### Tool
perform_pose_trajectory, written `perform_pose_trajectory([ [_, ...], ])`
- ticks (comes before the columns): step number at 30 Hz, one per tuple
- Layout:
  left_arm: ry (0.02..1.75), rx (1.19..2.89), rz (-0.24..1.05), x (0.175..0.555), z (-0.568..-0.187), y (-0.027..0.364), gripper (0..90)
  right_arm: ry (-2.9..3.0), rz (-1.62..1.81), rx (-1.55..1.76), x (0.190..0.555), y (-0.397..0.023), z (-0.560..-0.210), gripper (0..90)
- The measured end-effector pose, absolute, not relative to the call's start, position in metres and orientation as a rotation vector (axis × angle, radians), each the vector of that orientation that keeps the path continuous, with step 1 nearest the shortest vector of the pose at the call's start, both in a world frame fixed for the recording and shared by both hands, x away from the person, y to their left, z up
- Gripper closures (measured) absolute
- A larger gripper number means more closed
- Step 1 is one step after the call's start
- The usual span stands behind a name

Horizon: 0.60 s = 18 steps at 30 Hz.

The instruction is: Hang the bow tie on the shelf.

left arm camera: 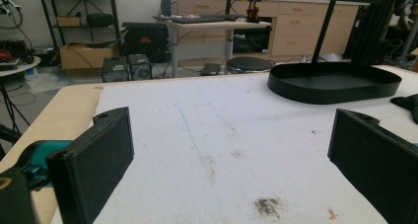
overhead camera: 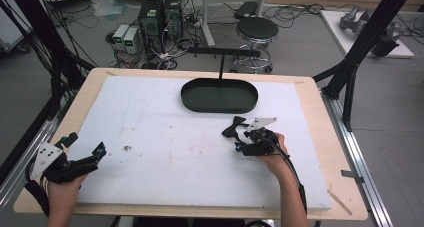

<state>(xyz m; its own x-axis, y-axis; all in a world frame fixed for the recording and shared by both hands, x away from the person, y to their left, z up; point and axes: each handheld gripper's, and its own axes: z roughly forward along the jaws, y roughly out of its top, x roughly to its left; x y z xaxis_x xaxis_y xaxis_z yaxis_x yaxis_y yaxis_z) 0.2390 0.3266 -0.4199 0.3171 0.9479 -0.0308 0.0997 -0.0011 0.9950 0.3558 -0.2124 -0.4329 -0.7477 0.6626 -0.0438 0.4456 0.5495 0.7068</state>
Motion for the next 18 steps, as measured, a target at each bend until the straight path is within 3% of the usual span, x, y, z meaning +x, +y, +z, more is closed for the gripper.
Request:
perform_pose_trajectory([
  [3,1.044,1.408,0.905,0.2386,-0.4201,0.3272,3.9,2.454,1.019,0.951,0.356,-0.2139,-0.4356,53.2],
  [10,1.047,1.406,0.907,0.2375,-0.4203,0.3283,3.9,2.478,0.99,0.962,0.3564,-0.2114,-0.4392,62.7],
  [13,1.049,1.406,0.909,0.2369,-0.4203,0.3284,3.9,2.47,0.986,0.978,0.3561,-0.2094,-0.44,71.6],
  [18,1.049,1.407,0.91,0.2358,-0.4205,0.3289,3.9,2.47,0.986,0.988,0.3561,-0.2093,-0.4404,74.4],
])
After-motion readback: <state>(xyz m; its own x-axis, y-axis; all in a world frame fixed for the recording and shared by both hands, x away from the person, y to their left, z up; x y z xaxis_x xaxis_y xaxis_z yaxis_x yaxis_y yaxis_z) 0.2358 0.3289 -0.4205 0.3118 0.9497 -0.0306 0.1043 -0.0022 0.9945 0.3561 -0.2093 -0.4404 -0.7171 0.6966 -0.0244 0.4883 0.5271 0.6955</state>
